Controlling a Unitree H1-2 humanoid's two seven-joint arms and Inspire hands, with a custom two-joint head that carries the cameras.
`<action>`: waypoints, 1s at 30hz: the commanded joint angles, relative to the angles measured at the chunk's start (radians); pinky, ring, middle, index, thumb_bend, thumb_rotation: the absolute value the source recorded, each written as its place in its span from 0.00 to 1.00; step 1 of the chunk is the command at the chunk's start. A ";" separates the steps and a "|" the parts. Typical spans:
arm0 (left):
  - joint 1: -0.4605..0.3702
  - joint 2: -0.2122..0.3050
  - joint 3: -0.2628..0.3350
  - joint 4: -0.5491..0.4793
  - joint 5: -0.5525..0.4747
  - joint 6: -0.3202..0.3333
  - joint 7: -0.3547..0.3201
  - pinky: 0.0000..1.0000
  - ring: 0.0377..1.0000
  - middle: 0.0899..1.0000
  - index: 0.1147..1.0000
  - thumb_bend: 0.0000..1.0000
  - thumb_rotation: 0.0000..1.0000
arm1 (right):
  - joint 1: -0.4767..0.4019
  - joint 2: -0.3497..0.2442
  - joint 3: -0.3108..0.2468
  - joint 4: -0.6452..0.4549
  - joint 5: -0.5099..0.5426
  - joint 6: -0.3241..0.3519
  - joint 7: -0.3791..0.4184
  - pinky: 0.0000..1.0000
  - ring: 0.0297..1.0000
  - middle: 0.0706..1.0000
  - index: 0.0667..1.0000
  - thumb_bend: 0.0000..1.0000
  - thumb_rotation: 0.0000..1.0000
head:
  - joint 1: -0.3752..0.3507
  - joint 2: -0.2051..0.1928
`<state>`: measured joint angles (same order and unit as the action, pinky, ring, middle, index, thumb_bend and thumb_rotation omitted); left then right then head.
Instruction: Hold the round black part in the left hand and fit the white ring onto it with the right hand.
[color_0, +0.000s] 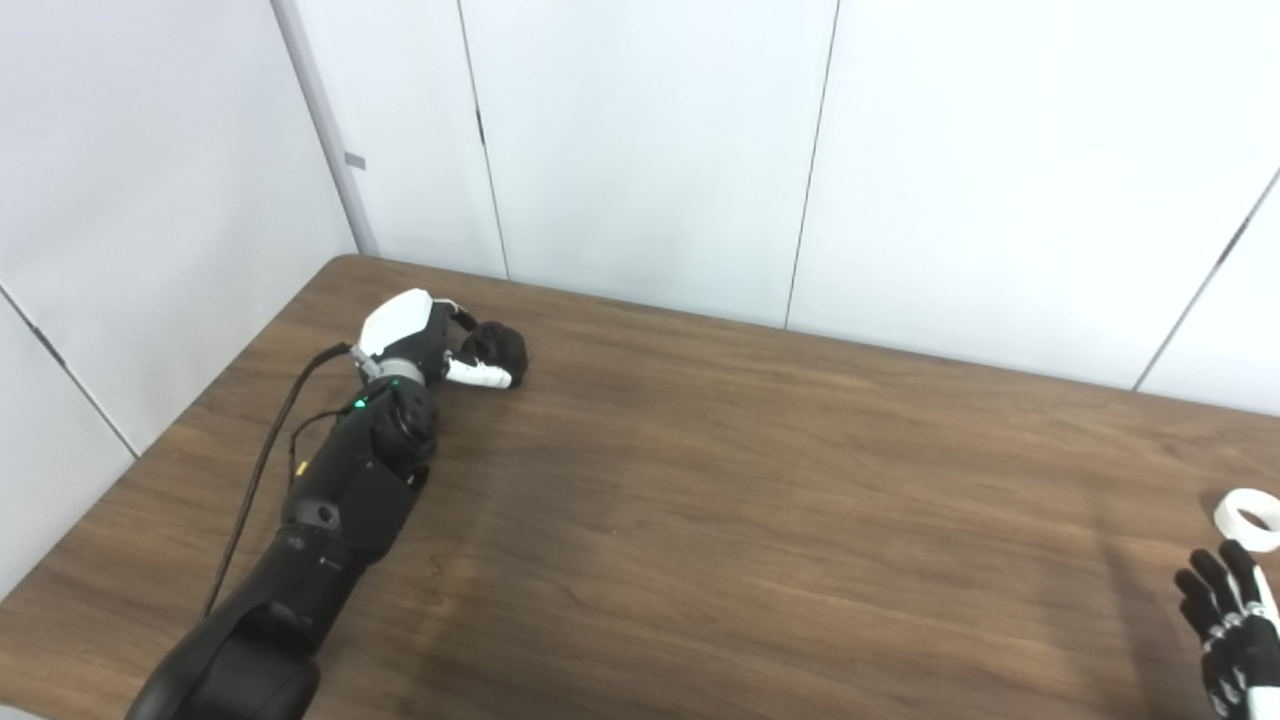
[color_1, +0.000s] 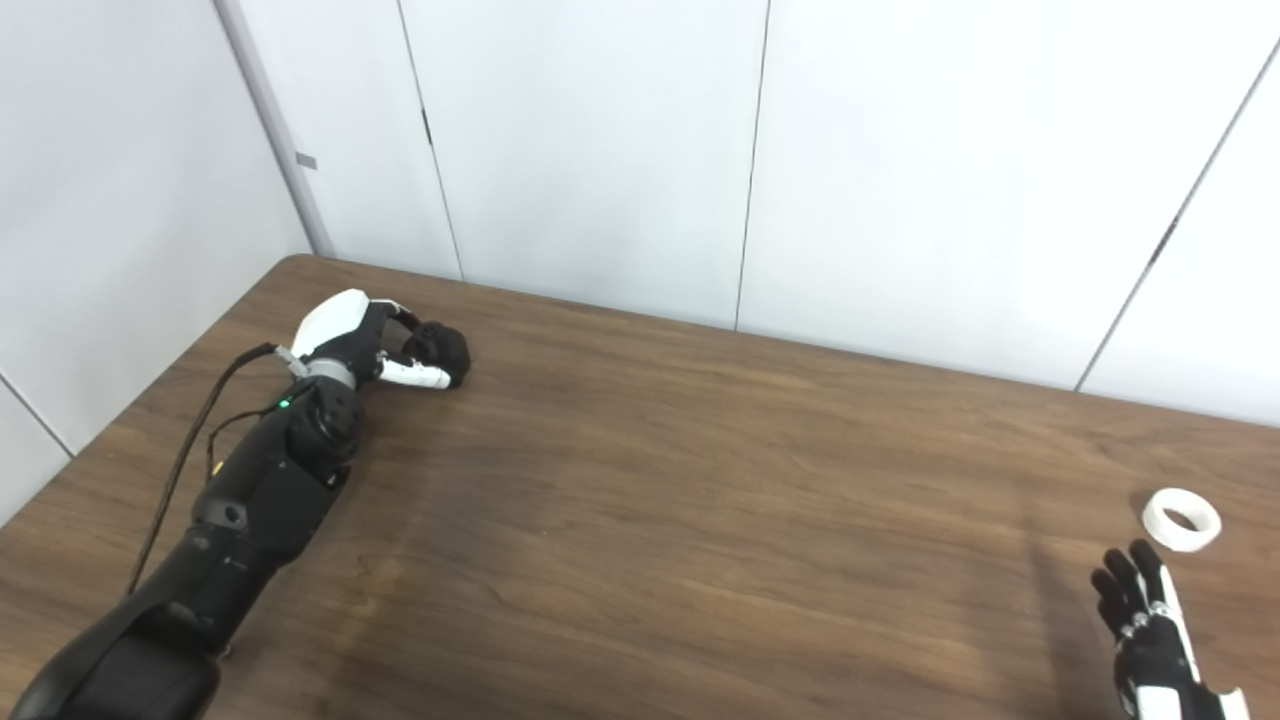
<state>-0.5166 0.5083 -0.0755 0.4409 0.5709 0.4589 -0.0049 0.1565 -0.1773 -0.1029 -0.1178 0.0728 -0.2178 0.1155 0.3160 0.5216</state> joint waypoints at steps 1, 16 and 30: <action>-0.041 0.040 0.000 -0.028 0.023 0.004 0.027 1.00 0.98 0.91 0.72 0.87 0.30 | 0.070 0.034 0.013 0.058 0.011 0.003 -0.007 0.98 0.95 0.96 0.98 0.53 1.00 | 0.003 0.002; -0.041 0.040 0.007 -0.018 0.022 0.008 0.022 1.00 0.97 0.90 0.72 0.87 0.30 | 0.068 0.035 0.012 0.063 0.010 0.003 -0.010 0.99 0.95 0.96 0.98 0.52 1.00 | 0.002 0.001; -0.056 0.032 0.007 -0.003 -0.004 -0.002 0.024 1.00 0.97 0.89 0.73 0.88 0.31 | 0.068 0.042 0.010 0.058 0.005 0.011 -0.019 0.98 0.95 0.95 0.98 0.54 1.00 | -0.003 0.002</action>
<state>-0.5169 0.5105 -0.0776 0.4494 0.5660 0.4630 -0.0053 0.1572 -0.1758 -0.1042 -0.1191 0.0726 -0.2095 0.1121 0.3129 0.5231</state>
